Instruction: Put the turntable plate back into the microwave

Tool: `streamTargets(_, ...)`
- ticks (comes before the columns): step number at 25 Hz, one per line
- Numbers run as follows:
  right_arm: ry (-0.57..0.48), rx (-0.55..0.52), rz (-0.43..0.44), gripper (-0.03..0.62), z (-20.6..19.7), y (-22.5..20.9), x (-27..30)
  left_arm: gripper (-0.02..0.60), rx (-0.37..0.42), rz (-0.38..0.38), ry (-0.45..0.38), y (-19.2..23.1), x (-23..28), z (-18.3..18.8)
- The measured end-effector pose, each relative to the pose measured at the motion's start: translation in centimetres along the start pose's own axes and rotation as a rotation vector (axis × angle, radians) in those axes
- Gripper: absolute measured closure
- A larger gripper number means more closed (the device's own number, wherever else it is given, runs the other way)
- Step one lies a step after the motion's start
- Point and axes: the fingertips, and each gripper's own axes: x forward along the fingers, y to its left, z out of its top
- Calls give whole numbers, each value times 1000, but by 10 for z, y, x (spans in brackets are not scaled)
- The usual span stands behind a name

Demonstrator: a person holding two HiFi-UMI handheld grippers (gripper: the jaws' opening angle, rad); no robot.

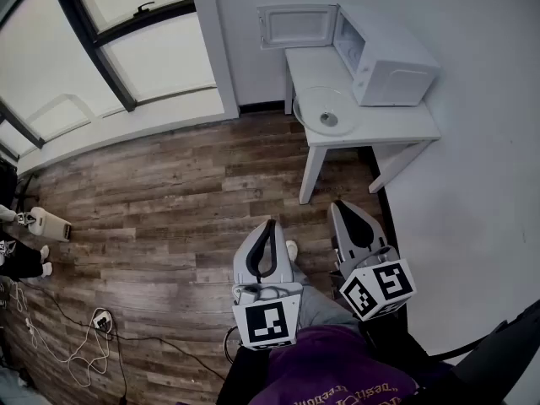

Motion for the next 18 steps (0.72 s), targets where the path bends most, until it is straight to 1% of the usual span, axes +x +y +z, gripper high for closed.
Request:
streamTargets(4,4,15,-16,586,9,-34,64,578,-15,-1,31,25,67,4)
streamTargets(8,12,22,-29,586,19,-71,133,578,0,-23,43,45,143,13)
streamTargets(12,20,20,-24,586,29,-100,198,578,19,-46,30,61,213,20)
streamTargets(15,23,19,-24,586,31,-110,229,578,-9,-35,48,76,243,20)
streamTargets(18,41,15,-28,586,30,-123,252,578,-6,-38,52,85,270,14)
